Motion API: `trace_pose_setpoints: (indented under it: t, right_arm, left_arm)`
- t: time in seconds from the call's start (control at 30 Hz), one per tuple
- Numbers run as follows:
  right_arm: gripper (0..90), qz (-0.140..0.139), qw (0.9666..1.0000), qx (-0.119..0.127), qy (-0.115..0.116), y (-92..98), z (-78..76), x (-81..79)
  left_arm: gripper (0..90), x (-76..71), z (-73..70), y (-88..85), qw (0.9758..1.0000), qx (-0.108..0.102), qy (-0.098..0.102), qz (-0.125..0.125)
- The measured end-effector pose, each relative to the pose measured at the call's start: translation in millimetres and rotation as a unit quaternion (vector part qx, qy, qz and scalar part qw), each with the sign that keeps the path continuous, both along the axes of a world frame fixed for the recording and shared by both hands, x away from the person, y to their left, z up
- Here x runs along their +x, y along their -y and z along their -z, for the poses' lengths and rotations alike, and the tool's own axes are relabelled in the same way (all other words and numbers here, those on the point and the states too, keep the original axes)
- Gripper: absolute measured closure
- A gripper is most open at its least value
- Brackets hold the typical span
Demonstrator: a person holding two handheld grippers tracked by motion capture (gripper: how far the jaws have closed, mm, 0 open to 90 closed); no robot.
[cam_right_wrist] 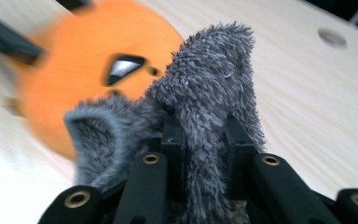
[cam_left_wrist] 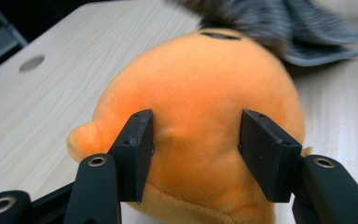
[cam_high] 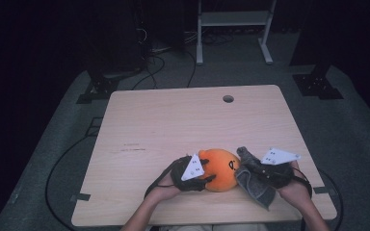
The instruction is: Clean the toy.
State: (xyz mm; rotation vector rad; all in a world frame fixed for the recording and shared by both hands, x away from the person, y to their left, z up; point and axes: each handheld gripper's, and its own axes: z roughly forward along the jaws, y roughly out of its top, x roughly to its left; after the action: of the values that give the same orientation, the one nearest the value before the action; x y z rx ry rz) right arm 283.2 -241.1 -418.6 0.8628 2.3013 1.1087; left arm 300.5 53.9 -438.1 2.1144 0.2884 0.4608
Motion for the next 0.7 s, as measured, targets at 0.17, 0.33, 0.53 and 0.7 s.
trace_pose_setpoints:
  t: [0.17, 0.33, 0.53, 0.7]
  right_arm:
    - [73.3, -0.068, 0.9974, 0.008, 0.022, -34.6, -10.3, -14.4]
    - [73.3, -0.045, 0.9986, -0.023, 0.019, -33.6, 0.8, -5.9]
    - [73.4, -0.016, 0.9998, -0.014, 0.003, -15.2, -1.4, -5.7]
    - [73.1, -0.088, 0.9961, 0.005, 0.010, -41.8, -7.8, -14.9]
  left_arm:
    - [44.6, 4.3, 1.4, -3.3, 0.9999, -0.003, -0.015, -0.003]
    - [44.6, 7.8, 4.0, -7.3, 0.9996, -0.011, -0.027, -0.006]
    - [44.6, 7.6, 4.8, -6.7, 0.9994, -0.011, -0.031, -0.011]
    - [44.1, 12.4, 5.9, -12.0, 0.9987, -0.020, -0.045, -0.013]
